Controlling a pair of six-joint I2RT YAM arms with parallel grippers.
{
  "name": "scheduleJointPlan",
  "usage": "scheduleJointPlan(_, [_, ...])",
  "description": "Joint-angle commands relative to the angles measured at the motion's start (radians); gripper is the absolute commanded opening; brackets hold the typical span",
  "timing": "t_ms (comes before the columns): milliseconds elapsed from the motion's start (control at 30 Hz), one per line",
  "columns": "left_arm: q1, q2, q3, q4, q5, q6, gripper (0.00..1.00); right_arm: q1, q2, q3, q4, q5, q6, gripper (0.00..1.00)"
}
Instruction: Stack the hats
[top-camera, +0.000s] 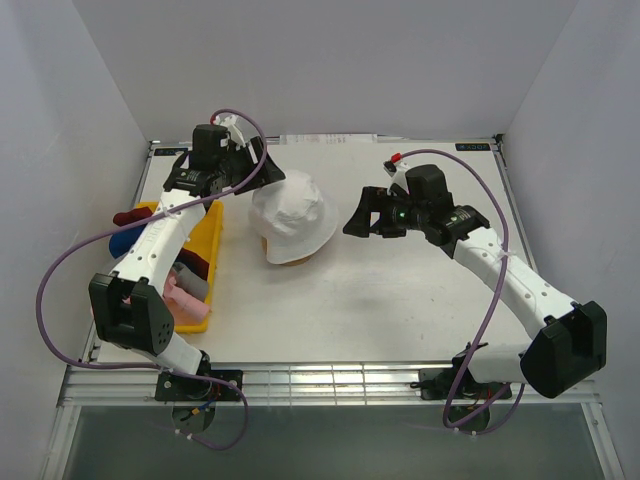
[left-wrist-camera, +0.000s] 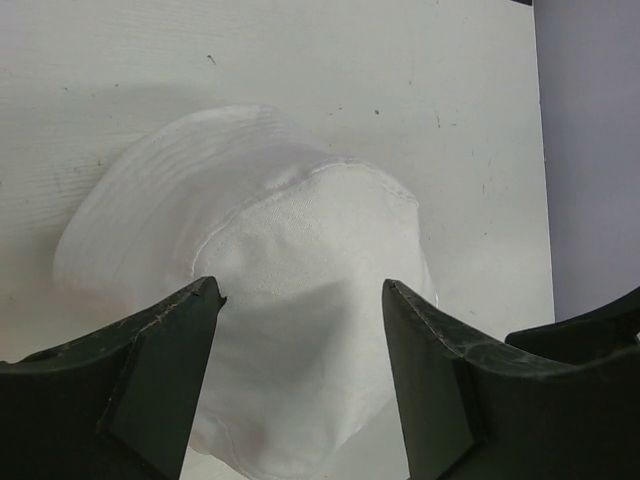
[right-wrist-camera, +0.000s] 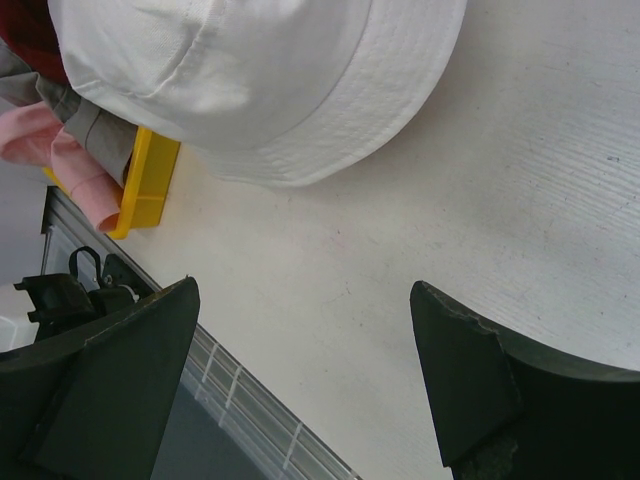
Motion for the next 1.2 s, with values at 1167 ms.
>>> scheduleJointPlan(1167, [0.283, -0.273, -0.097, -0.564, -0.969, -0.291, 0.8, -0.002, -0.1, 0.011, -0.03, -0.066, -0.137, 0.91])
